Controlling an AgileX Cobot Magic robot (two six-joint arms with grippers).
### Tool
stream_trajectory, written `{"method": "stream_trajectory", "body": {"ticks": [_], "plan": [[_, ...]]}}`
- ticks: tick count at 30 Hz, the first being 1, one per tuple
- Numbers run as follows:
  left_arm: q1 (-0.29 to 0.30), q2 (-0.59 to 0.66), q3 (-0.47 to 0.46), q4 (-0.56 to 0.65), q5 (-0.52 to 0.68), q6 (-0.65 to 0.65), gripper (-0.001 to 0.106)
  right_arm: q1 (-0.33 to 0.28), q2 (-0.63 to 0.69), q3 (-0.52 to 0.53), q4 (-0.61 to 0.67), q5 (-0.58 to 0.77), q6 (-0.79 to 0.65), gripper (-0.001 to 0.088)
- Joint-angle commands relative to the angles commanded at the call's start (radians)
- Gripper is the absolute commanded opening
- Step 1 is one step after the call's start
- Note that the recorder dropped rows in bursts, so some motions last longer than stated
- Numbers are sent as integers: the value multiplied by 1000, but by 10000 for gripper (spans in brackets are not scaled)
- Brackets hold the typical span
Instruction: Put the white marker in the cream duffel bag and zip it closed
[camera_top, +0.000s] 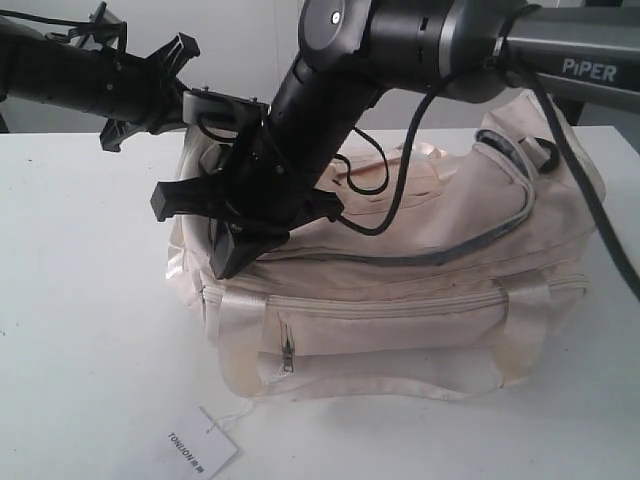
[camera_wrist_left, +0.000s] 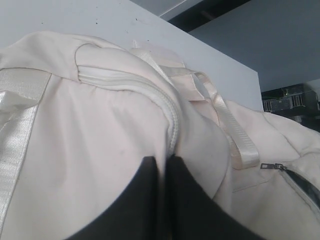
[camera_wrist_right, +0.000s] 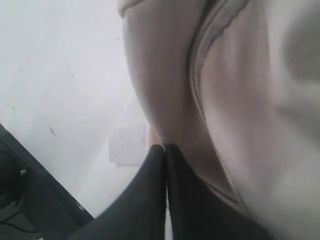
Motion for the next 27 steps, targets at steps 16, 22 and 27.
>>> {"method": "stream_trajectory", "body": {"ticks": [16, 22, 27], "plan": [[34, -16, 0, 2, 107, 60, 183, -101, -120, 0, -24, -80, 30, 0], [93, -70, 0, 2, 218, 94, 380, -164, -120, 0, -16, -100, 71, 0], [132, -127, 0, 13, 318, 136, 390, -209, -120, 0, 10, -116, 99, 0]]}}
